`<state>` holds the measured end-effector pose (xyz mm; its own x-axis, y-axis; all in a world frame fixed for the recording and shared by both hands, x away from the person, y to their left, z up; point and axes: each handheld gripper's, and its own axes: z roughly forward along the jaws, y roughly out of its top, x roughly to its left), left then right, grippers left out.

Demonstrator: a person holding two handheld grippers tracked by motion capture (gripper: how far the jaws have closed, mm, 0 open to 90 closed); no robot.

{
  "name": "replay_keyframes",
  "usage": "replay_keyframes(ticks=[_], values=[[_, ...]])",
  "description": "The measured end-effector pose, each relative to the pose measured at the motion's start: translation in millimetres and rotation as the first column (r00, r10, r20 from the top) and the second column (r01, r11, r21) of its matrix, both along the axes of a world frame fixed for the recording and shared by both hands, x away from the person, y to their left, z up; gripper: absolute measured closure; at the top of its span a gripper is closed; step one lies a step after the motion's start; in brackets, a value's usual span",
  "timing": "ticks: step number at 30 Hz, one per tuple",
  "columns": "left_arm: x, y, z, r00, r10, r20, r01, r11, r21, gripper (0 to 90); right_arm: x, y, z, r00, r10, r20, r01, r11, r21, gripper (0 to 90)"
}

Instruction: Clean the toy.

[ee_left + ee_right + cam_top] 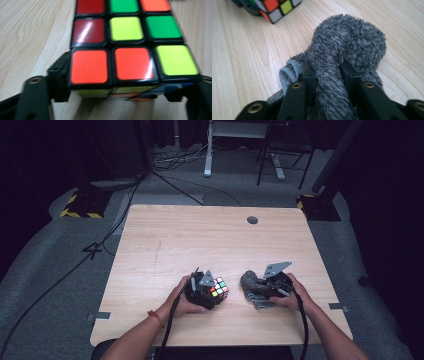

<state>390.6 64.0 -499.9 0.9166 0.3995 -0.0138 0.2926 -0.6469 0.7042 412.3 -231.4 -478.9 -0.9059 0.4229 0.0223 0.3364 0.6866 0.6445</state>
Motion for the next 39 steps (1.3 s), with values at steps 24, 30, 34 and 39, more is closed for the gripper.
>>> replay_keyframes(ticks=[24,30,34,39], values=[[-25.8,-42.0,28.9,0.9774,-0.181,0.108,0.167,0.9777,0.127,33.3,-47.7,59.9,54.2,0.9718,0.213,0.102,-0.229,0.954,0.193,73.7],[-27.2,-30.1,36.4,0.979,-0.168,0.115,0.158,0.9827,0.097,33.5,-38.0,40.8,54.0,0.9846,0.115,0.132,-0.138,0.973,0.185,74.1],[-26.4,-22.2,44.2,0.9788,-0.162,0.126,0.154,0.9858,0.067,33.6,-30.1,24.3,47.3,0.992,0.074,0.102,-0.093,0.974,0.204,74.3],[-27.7,-18.6,49.5,0.9781,-0.15,0.145,0.142,0.9879,0.063,33.5,-30.8,18.6,46.8,0.9916,0.07,0.109,-0.092,0.974,0.207,74.4]])
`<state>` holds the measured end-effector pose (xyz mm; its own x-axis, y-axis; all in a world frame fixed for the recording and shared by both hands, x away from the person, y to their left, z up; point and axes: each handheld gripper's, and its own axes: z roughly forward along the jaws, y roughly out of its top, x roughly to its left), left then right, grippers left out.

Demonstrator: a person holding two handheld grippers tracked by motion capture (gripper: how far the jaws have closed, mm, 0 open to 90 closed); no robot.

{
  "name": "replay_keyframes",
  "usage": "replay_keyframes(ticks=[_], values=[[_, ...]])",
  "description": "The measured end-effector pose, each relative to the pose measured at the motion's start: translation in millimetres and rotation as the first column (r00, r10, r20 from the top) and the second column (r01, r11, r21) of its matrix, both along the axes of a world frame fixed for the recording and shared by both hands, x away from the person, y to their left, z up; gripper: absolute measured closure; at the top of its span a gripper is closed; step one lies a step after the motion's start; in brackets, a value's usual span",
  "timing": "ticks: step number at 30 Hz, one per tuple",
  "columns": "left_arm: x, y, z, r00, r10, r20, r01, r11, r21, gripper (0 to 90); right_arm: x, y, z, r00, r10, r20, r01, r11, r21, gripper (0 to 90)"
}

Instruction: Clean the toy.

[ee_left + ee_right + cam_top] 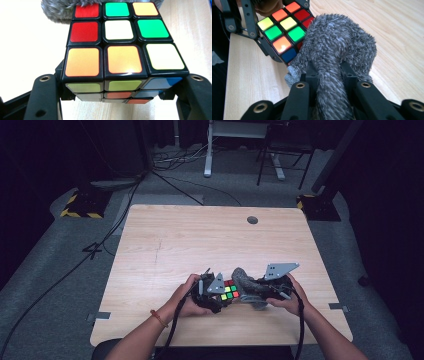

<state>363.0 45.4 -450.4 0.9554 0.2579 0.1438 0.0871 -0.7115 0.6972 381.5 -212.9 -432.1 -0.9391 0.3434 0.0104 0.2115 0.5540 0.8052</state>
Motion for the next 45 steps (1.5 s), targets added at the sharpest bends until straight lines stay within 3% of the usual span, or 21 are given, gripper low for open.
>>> replay_keyframes(ticks=[4,9,14,17,21,22,26,29,34,37,39,41,44,45], values=[[1.0,-3.5,-2.2,1.0,-0.003,-0.003,0.003,0.9998,0.017,33.5,-12.2,8.3,13.9,0.9985,0.041,0.037,-0.043,0.997,0.067,74.6],[-0.4,-13.8,-7.1,0.9999,-0.012,0.003,0.012,0.9979,0.063,33.5,-22.4,22.6,17.9,0.9946,0.077,0.07,-0.081,0.995,0.052,74.7],[-4.3,-25.3,-9.2,0.9993,-0.035,0.017,0.033,0.9957,0.086,33.5,-26.9,36.2,18.5,0.9905,0.133,0.036,-0.135,0.989,0.064,74.8],[-3.9,-24.0,-10.5,0.9992,-0.036,0.016,0.035,0.9958,0.085,33.5,-30.0,43.7,17.7,0.9893,0.141,0.039,-0.142,0.99,0.025,74.8],[-3.8,-21.9,-9.1,0.9992,-0.03,0.025,0.028,0.9955,0.091,33.6,-28.5,41.1,17.0,0.9903,0.138,0.016,-0.138,0.99,0.033,75.1],[-3.6,-21.6,-9.2,0.9993,-0.027,0.026,0.024,0.9955,0.091,33.6,-27.6,37.1,17.7,0.9928,0.111,0.045,-0.111,0.994,-0.007,75.1],[-3.1,-18.0,-9.1,0.9995,-0.023,0.021,0.021,0.9957,0.091,33.6,-22.0,26.6,14.7,0.9961,0.073,0.05,-0.072,0.997,-0.014,75.1],[-2.0,-12.9,-6.8,0.9996,-0.019,0.021,0.018,0.9971,0.075,33.5,-12.5,11.5,9.0,0.9991,0.021,0.037,-0.021,1.0,-0.015,75.1],[-2.7,-5.6,-1.7,0.9994,-0.013,0.033,0.011,0.9994,0.033,33.6,-7.0,1.3,4.6,0.9998,0.004,0.018,-0.004,1.0,0.004,75.1],[-3.4,-2.0,0.9,0.9993,-0.022,0.028,0.022,0.9998,-0.001,33.6,-3.4,-3.9,3.2,0.9999,0.014,-0.009,-0.014,0.999,0.035,75.0],[-4.7,-1.3,2.1,0.9987,-0.025,0.044,0.025,0.9997,0.008,33.6,-2.8,-4.2,2.4,0.9998,0.014,-0.01,-0.014,0.999,0.029,75.0],[-4.7,-0.3,2.7,0.999,-0.027,0.036,0.027,0.9996,0.0,33.5,-2.6,-4.6,1.7,0.9992,0.031,-0.027,-0.029,0.998,0.054,75.0],[-4.0,-3.9,-0.4,0.999,-0.006,0.044,0.004,0.9992,0.041,33.6,-5.5,-1.7,2.8,0.9973,0.062,-0.041,-0.058,0.994,0.092,75.0],[-3.5,-5.8,-2.0,0.999,-0.003,0.045,0.001,0.9986,0.052,33.5,-8.7,1.2,4.8,0.9975,0.068,-0.018,-0.066,0.993,0.093,75.0]])
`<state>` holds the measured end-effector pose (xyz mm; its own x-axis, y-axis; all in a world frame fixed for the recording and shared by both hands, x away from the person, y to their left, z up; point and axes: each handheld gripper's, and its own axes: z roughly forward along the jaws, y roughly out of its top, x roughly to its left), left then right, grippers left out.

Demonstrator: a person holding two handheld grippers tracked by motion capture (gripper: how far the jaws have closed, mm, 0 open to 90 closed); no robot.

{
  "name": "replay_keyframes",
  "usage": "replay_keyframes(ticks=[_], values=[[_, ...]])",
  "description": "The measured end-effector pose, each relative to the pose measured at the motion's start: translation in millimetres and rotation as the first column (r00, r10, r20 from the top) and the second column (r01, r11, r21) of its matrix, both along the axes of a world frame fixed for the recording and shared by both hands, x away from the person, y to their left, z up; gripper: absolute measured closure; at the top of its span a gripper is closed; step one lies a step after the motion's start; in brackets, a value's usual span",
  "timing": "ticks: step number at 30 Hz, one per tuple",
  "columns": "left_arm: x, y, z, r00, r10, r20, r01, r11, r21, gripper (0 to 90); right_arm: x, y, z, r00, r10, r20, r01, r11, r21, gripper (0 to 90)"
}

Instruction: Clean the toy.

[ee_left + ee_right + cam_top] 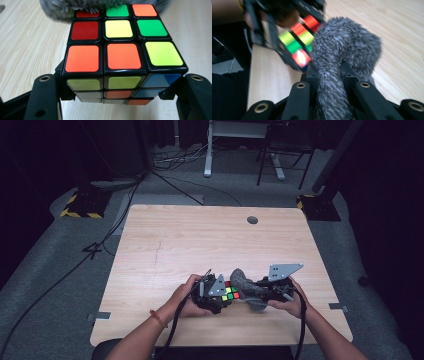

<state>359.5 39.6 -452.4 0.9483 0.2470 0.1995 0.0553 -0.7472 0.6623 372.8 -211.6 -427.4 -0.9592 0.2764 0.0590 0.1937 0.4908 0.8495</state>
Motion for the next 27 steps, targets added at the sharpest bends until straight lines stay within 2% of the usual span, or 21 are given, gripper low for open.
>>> replay_keyframes(ticks=[1,4,5,7,8,10,13,17,18,21,22,24,27], values=[[0.4,-1.4,-1.3,0.9999,0.001,-0.012,-0.001,1.0,-0.003,33.5,-4.4,3.9,2.5,0.9995,0.019,0.025,-0.019,1.0,-0.001,75.1],[0.5,-8.2,-4.1,1.0,-0.004,-0.002,0.004,0.9997,0.026,33.5,-18.7,18.9,8.4,0.9946,0.068,0.078,-0.066,0.997,-0.034,75.0],[0.5,-10.7,-5.1,1.0,0.001,-0.004,-0.001,0.9996,0.028,33.5,-22.4,23.6,9.4,0.9928,0.088,0.081,-0.085,0.996,-0.039,75.0],[0.6,-14.4,-5.4,1.0,-0.009,-0.001,0.009,0.9994,0.033,33.5,-28.2,33.1,10.5,0.9892,0.134,0.059,-0.133,0.991,-0.026,75.1],[0.0,-15.8,-5.7,0.9999,-0.008,0.007,0.008,0.9991,0.041,33.5,-30.7,39.4,10.0,0.9874,0.142,0.07,-0.138,0.989,-0.055,75.1],[1.2,-13.8,-7.5,1.0,0.002,0.005,-0.003,0.999,0.044,33.6,-32.9,46.5,9.6,0.9869,0.139,0.083,-0.13,0.986,-0.104,75.1],[2.7,-8.4,-5.0,0.9997,0.022,0.005,-0.022,0.9991,0.037,33.6,-26.4,41.5,9.0,0.9922,0.106,0.065,-0.099,0.99,-0.102,75.3],[4.5,-1.4,-1.6,0.9994,0.035,0.0,-0.035,0.9993,0.012,33.6,-16.7,22.6,7.4,0.9979,0.032,0.056,-0.026,0.994,-0.109,75.2],[4.3,0.7,-0.4,0.9992,0.038,-0.01,-0.038,0.9993,0.003,33.6,-13.1,16.8,5.7,0.9985,0.007,0.054,-0.001,0.994,-0.113,75.2],[2.9,4.4,3.6,0.9996,0.028,-0.002,-0.028,0.9994,-0.021,33.6,-1.1,0.8,-1.4,0.9988,-0.046,0.017,0.047,0.994,-0.095,75.2],[2.2,5.1,4.9,0.9996,0.029,0.0,-0.029,0.9991,-0.031,33.6,2.1,-2.1,-3.4,0.9981,-0.057,0.021,0.059,0.993,-0.104,75.1],[2.1,6.5,6.8,0.9997,0.025,0.003,-0.025,0.9984,-0.05,33.6,7.8,-6.1,-6.2,0.9986,-0.052,-0.014,0.051,0.996,-0.072,75.0],[1.8,7.5,7.1,0.9997,0.02,-0.01,-0.021,0.9972,-0.072,33.6,8.6,-4.8,-6.5,0.9991,-0.025,-0.033,0.024,0.999,-0.043,74.9]])
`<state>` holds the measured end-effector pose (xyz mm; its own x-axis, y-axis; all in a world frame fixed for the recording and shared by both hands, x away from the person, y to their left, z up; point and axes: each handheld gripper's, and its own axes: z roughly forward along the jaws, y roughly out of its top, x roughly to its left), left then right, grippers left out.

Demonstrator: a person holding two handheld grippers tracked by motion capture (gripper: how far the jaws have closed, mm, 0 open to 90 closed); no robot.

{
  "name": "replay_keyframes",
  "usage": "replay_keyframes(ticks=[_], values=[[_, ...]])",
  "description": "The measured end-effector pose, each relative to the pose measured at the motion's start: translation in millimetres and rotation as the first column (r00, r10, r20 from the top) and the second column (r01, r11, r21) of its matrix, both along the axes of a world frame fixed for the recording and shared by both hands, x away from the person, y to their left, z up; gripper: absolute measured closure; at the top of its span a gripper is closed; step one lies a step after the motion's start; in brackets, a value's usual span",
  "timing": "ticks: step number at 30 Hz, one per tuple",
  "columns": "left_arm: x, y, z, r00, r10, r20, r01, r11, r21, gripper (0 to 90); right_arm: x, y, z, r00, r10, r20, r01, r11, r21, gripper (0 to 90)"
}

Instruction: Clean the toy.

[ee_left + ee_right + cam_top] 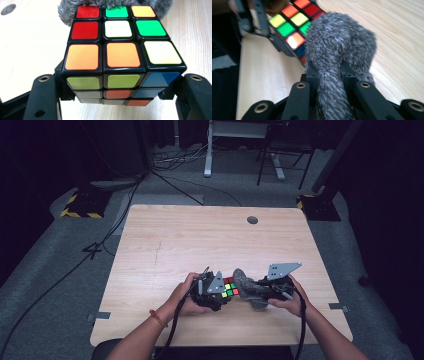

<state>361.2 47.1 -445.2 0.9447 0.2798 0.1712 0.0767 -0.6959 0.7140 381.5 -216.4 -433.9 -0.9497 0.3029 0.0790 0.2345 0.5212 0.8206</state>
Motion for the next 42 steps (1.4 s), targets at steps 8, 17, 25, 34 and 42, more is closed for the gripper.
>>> replay_keyframes(ticks=[8,17,25,34,42], values=[[-1.6,-1.6,-1.3,0.9994,-0.034,-0.004,0.034,0.9994,-0.006,33.2,-7.2,8.4,4.3,0.9918,0.126,-0.022,-0.122,0.985,0.125,75.1],[-3.9,-9.5,-2.8,0.999,-0.044,0.007,0.044,0.9984,0.034,32.9,-16.1,17.1,11.7,0.987,0.16,0.012,-0.16,0.978,0.136,75.1],[-2.2,-15.3,-3.2,0.9993,-0.028,0.024,0.026,0.9983,0.053,33.1,-16.1,21.7,14.7,0.9888,0.148,0.023,-0.149,0.982,0.116,75.1],[-4.7,-1.9,8.6,0.9993,-0.001,0.038,0.001,1.0,0.001,33.3,-4.5,5.5,2.6,0.9991,0.042,-0.008,-0.042,0.999,0.007,75.1],[-5.8,-10.5,3.5,0.9996,-0.021,0.021,0.021,0.9991,0.036,33.2,-22.1,18.5,16.4,0.9937,0.105,0.038,-0.107,0.993,0.054,75.0]])
